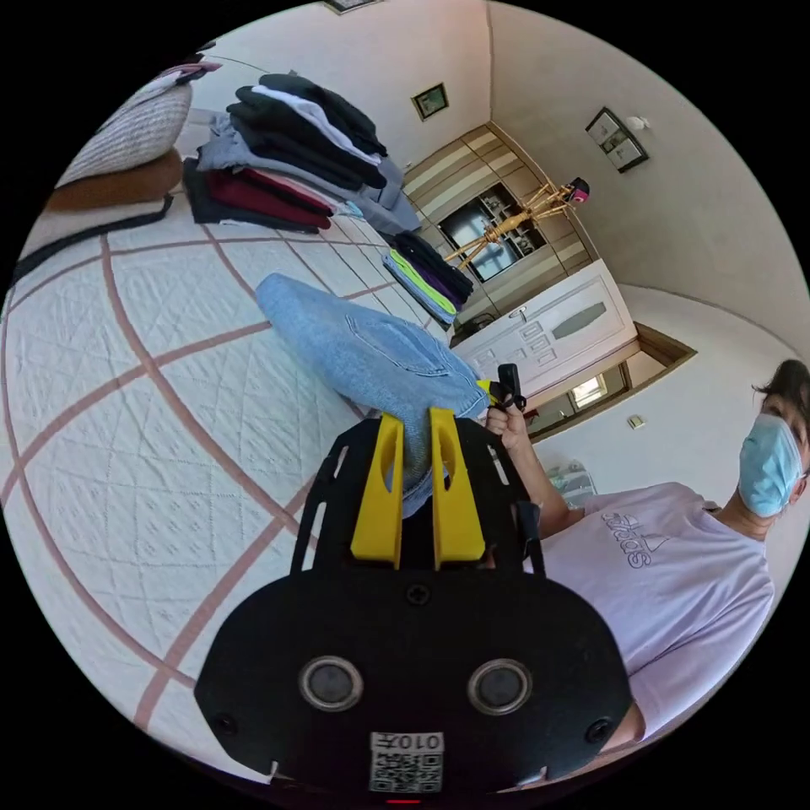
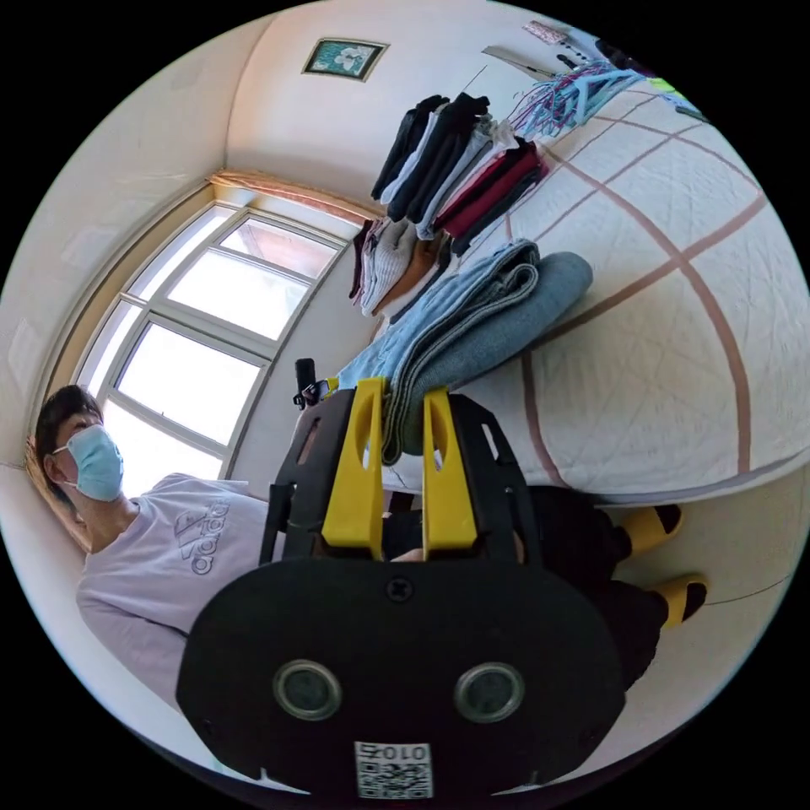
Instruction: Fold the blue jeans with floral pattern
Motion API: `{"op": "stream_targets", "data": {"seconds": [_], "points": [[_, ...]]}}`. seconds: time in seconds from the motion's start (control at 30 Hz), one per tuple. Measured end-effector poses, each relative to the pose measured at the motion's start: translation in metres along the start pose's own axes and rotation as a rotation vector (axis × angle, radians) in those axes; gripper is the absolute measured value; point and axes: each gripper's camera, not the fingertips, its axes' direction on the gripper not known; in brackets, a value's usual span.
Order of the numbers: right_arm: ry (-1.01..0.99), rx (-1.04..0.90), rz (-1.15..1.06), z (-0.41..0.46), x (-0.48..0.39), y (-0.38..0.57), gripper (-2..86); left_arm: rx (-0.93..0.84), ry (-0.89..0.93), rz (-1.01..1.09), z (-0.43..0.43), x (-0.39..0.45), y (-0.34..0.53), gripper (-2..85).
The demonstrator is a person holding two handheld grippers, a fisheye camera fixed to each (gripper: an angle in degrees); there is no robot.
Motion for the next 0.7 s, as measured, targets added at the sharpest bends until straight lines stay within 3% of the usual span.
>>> {"op": "stream_targets", "data": {"seconds": [0.13,0.27,0.43,0.6,0.7], "points": [[-0.034,-0.038,-0.036,0.041,-0.031,-0.011,8.2,0.057,-0.012,-0.008,-0.044,0.010,0.022,7.3],[-0.077,-0.092,-0.128,0.095,-0.083,-0.049,8.1,0.208,-0.055,0.024,-0.141,0.034,0.049,7.3],[-0.193,-0.244,-0.327,0.251,-0.194,-0.133,8.0,0.310,-0.200,0.073,-0.318,0.070,0.079,7.3],[-0.324,-0.265,-0.490,0.412,-0.298,-0.185,8.1,0.458,-0.512,0.103,-0.517,0.145,0.128,7.1],[-0.378,-0.264,-0.418,0.506,-0.319,-0.184,8.2,0.391,-0.602,-0.019,-0.574,0.139,0.159,7.0]]}}
